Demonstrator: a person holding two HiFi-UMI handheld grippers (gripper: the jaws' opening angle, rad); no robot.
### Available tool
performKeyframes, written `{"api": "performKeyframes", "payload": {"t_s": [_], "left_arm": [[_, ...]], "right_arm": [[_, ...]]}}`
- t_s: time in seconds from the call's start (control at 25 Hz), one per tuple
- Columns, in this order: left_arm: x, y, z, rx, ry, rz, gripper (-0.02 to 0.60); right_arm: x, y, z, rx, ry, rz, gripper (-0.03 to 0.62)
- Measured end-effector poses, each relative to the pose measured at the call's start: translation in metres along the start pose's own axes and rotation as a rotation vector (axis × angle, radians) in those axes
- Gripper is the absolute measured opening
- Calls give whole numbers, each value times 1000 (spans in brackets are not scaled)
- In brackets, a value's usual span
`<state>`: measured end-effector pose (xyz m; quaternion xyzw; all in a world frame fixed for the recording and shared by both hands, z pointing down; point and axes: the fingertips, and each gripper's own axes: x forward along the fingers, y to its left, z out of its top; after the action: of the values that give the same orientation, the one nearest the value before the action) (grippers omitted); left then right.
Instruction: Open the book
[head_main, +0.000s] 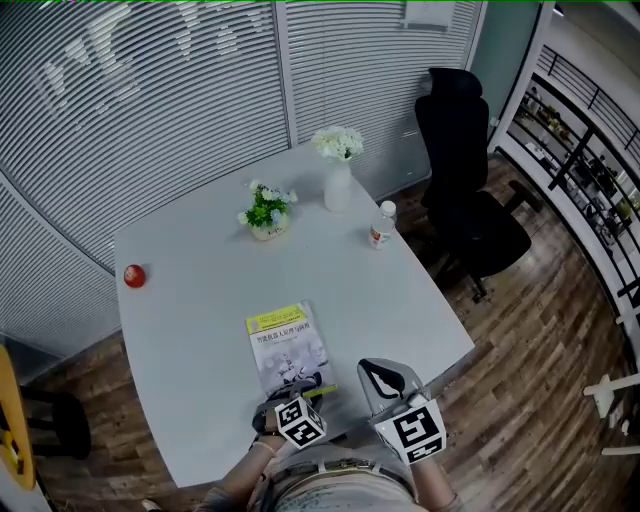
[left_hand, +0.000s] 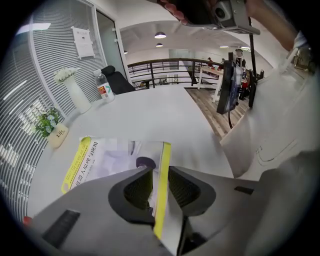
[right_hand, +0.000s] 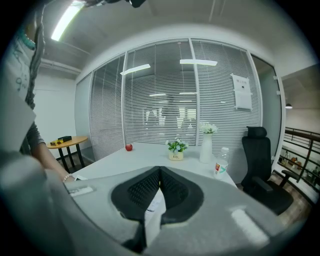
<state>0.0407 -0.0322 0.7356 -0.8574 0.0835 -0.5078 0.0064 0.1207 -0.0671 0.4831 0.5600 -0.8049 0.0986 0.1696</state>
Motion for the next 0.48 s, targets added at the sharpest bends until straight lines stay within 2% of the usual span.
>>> {"api": "performKeyframes", "payload": {"t_s": [0.12, 0.28, 0.48], "left_arm": [[-6, 4, 1, 1, -24, 15, 100], [-15, 10, 2, -38, -71, 31, 99], [-19, 14, 0, -19, -104, 105, 98]], "right_arm": [[1, 1, 1, 0, 3, 5, 3], [2, 2, 1, 6, 13, 8, 3], [3, 5, 2, 2, 20, 9, 3]]}}
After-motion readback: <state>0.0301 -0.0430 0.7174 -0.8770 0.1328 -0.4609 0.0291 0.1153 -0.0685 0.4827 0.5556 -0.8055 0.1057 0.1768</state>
